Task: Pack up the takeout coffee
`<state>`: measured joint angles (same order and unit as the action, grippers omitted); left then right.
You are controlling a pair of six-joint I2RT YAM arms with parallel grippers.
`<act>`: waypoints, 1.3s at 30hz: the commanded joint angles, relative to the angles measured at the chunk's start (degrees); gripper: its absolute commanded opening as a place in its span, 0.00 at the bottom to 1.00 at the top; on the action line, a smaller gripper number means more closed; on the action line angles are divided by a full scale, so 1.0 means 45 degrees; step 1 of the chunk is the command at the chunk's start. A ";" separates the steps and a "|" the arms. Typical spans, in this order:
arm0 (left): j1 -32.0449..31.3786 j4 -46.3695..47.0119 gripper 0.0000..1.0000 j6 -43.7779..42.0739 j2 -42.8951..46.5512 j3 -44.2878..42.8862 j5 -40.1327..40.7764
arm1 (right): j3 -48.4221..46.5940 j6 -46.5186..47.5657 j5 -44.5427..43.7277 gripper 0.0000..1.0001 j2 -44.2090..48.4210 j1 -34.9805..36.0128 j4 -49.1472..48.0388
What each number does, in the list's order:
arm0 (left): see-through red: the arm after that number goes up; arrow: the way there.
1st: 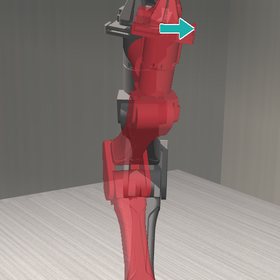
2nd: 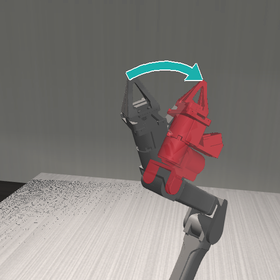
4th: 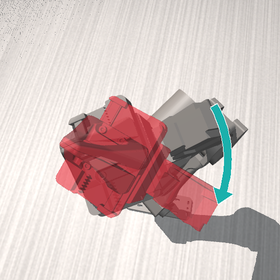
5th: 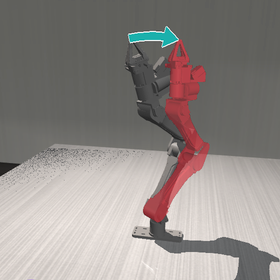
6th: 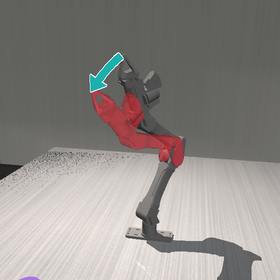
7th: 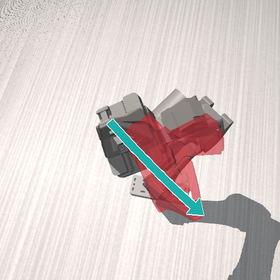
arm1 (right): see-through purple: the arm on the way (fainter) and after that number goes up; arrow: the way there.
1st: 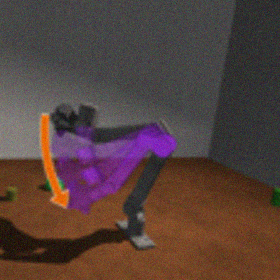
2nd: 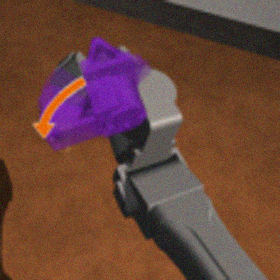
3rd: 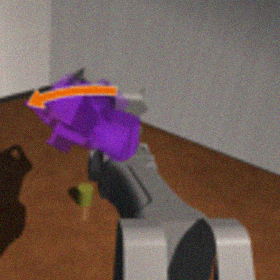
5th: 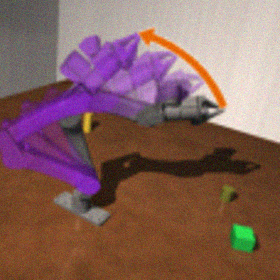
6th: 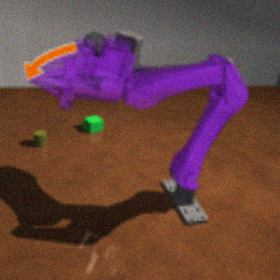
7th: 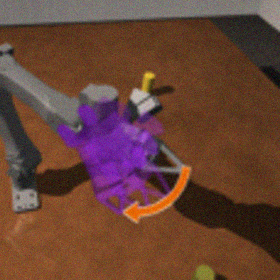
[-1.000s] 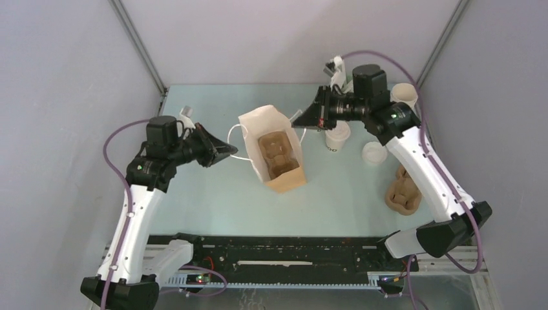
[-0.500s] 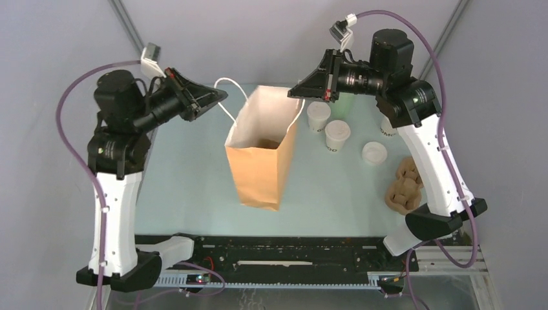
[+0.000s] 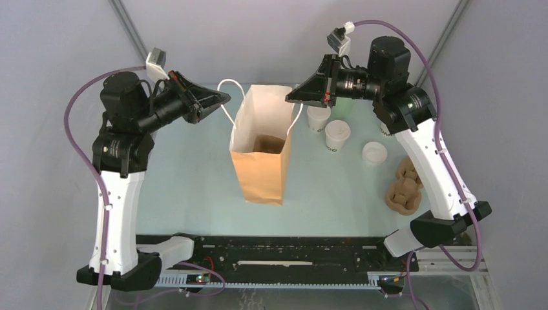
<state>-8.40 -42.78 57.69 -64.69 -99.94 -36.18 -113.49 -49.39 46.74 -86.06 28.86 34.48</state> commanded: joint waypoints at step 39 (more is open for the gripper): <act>0.0371 0.1984 0.00 0.0920 0.1151 0.8949 0.1010 | 0.8925 0.0615 -0.1468 0.00 0.2624 -0.1653 -0.1350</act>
<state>-9.21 -30.00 63.59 -57.95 -73.10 -33.78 -81.41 -48.16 43.86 -71.07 21.76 29.74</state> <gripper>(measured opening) 0.010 0.017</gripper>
